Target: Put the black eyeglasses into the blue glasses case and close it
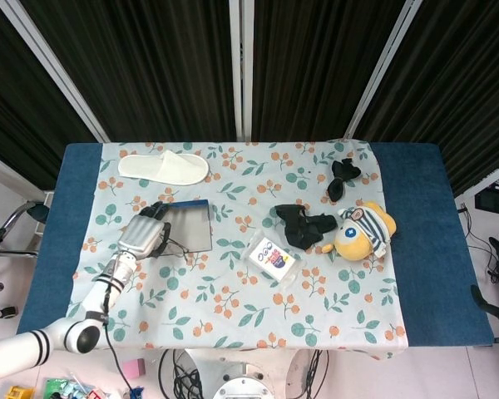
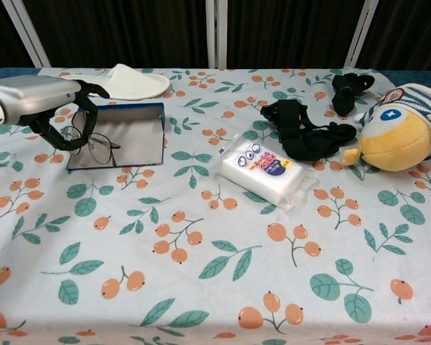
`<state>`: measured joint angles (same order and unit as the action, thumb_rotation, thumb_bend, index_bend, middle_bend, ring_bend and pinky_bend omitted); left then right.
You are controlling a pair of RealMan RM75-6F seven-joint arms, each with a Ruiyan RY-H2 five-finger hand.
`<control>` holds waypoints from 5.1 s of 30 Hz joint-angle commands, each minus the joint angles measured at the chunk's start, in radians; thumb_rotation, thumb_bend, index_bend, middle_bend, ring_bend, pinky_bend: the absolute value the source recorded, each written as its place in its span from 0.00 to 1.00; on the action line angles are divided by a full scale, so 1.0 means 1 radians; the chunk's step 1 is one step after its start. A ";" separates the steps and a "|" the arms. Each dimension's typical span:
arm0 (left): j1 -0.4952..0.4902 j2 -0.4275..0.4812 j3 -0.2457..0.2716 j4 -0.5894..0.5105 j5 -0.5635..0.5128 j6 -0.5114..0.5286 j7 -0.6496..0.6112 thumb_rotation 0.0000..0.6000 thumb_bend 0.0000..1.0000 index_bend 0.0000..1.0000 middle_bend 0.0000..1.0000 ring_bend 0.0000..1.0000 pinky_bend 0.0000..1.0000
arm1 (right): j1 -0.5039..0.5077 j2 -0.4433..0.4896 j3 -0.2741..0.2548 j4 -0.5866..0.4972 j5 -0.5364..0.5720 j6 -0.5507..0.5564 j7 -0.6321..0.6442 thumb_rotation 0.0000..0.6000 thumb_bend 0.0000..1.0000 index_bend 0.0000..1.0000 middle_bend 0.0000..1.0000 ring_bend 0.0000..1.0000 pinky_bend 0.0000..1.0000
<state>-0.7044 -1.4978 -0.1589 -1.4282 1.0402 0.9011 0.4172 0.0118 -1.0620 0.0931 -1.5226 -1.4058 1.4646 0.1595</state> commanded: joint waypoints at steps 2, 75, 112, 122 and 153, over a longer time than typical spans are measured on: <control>-0.093 -0.068 -0.070 -0.066 -0.366 0.083 0.303 1.00 0.54 0.68 0.07 0.01 0.16 | 0.000 0.001 0.001 0.002 0.000 0.000 0.004 1.00 0.24 0.00 0.00 0.00 0.00; -0.128 -0.255 -0.056 0.047 -0.208 0.304 0.301 1.00 0.46 0.04 0.00 0.01 0.16 | -0.017 0.023 0.012 0.014 0.017 0.003 0.054 1.00 0.24 0.00 0.00 0.00 0.00; -0.108 -0.195 0.034 -0.016 -0.309 0.143 0.363 1.00 0.27 0.31 0.00 0.01 0.16 | -0.018 0.005 0.024 0.023 0.023 0.018 0.045 1.00 0.24 0.00 0.00 0.00 0.00; -0.096 -0.218 0.025 0.032 -0.242 0.176 0.304 1.00 0.29 0.46 0.00 0.01 0.16 | -0.019 0.005 0.019 0.029 0.020 0.012 0.052 1.00 0.24 0.00 0.00 0.00 0.00; -0.031 -0.319 -0.024 0.210 -0.063 0.238 0.140 1.00 0.44 0.60 0.00 0.01 0.16 | -0.022 0.015 0.021 0.027 0.025 0.012 0.051 1.00 0.21 0.00 0.00 0.00 0.00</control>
<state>-0.7594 -1.8420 -0.1948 -1.1767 0.9545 1.1226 0.5820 -0.0105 -1.0468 0.1145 -1.4955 -1.3804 1.4770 0.2099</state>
